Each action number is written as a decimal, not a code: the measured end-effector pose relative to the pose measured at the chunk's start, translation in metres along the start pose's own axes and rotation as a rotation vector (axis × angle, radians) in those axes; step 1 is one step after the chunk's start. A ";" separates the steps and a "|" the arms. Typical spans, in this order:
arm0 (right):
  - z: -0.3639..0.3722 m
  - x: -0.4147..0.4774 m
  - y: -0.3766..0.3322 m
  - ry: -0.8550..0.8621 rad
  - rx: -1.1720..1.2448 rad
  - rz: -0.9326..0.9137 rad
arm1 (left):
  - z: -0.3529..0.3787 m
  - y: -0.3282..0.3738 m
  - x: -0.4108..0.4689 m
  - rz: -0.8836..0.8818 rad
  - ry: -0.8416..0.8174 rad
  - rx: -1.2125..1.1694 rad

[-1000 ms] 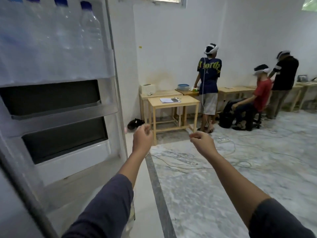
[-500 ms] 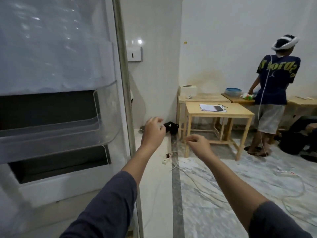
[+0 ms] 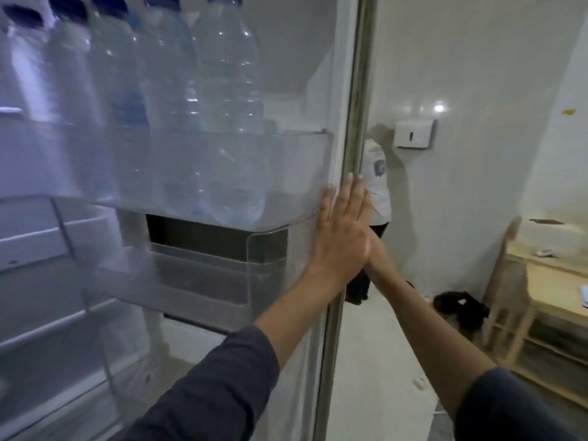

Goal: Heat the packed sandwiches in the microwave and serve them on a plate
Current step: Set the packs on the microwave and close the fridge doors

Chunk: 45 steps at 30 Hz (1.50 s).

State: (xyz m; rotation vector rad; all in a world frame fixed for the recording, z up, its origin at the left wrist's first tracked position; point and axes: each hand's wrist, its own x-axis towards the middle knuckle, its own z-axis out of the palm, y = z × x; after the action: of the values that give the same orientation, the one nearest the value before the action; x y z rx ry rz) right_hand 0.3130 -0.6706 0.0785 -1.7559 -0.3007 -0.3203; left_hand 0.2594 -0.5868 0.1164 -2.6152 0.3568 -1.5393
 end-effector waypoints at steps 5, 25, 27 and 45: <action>0.029 0.005 0.010 0.074 0.257 -0.039 | 0.002 0.007 -0.013 -0.153 -0.111 0.187; 0.057 -0.142 -0.044 -0.090 0.292 -0.224 | -0.109 -0.075 -0.112 -0.035 0.026 0.464; 0.073 -0.158 -0.048 -0.091 0.249 -0.286 | -0.128 -0.092 -0.127 -0.024 0.056 0.444; 0.239 -0.256 -0.156 0.086 -0.096 -0.780 | -0.293 -0.242 -0.194 -0.260 0.073 0.157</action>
State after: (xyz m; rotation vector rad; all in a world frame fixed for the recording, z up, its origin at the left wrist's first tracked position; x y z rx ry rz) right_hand 0.0297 -0.4118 0.0769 -1.6478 -0.9189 -0.9756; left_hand -0.0481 -0.2922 0.1410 -2.5683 -0.1018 -1.6645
